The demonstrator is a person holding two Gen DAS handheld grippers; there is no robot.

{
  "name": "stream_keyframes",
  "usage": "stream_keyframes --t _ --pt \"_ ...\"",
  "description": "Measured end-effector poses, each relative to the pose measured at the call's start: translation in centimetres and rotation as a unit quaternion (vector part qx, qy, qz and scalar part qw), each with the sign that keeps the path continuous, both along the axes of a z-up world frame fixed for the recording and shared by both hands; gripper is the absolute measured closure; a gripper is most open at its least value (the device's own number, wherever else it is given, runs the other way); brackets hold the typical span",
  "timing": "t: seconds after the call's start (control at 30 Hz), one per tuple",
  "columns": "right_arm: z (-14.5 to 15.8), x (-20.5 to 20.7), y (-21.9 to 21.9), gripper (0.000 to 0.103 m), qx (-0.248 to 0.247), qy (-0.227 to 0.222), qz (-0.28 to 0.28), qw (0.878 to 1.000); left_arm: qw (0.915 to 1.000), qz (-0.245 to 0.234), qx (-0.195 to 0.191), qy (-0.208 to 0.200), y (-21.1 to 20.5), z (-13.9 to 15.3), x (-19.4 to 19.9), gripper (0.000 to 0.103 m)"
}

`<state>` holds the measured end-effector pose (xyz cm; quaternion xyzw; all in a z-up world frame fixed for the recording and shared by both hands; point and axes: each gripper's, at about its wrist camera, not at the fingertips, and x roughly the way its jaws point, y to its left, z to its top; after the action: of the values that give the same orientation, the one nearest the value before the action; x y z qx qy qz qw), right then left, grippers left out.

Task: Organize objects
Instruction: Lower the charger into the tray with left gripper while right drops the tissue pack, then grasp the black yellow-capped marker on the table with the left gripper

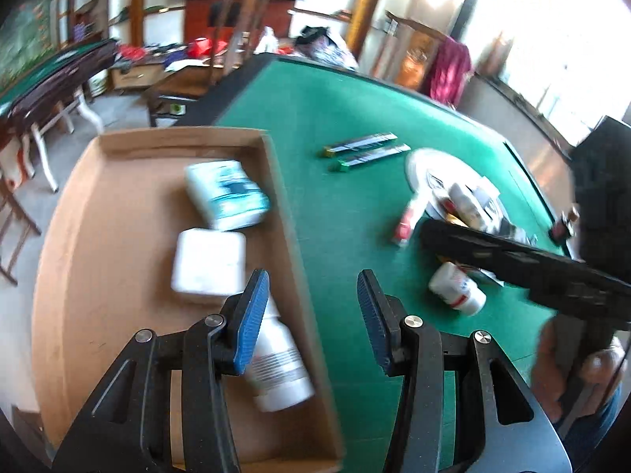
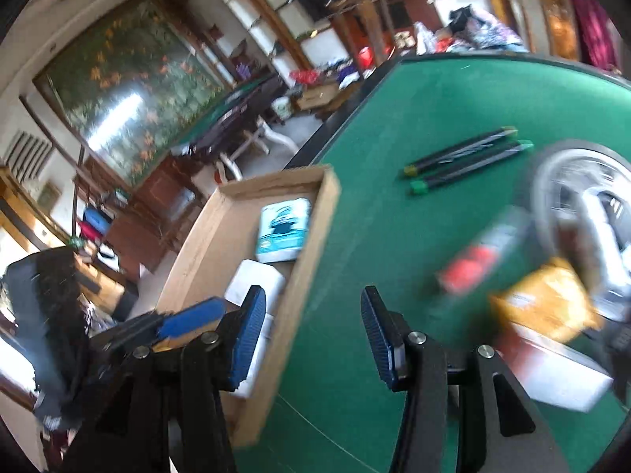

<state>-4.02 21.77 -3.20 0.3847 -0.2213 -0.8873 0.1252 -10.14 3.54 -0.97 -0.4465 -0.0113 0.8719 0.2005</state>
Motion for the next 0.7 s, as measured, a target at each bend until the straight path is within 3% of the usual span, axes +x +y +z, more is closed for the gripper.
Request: stream_keyframes --t 0.2,0.33,0.47,0.53,0.7 --pt "-0.3 4.8 7.8 0.039 -0.014 0.044 -0.092 0.995 0.9979 -0.048 -0.043 0.010 7.0 2.0 -5.3 0.057" --pt "-1.7 5.0 11.6 0.039 -0.100 0.032 -0.137 0.985 0.9967 -0.052 -0.062 0.001 11.3 2.6 -10.8 0.057" --pt "-2.3 4.9 12.3 0.039 -0.106 0.025 -0.152 0.982 0.9952 -0.034 -0.091 0.001 14.6 0.5 -16.8 0.057" --pt "-2.3 5.0 12.9 0.039 -0.106 0.025 -0.157 0.982 0.9942 -0.022 -0.103 -0.020 15.4 -1.4 -19.5 0.057" --pt "-3.0 5.3 14.5 0.039 -0.121 0.020 -0.157 0.980 0.9940 -0.032 -0.081 -0.066 15.7 -4.0 -22.8 0.057"
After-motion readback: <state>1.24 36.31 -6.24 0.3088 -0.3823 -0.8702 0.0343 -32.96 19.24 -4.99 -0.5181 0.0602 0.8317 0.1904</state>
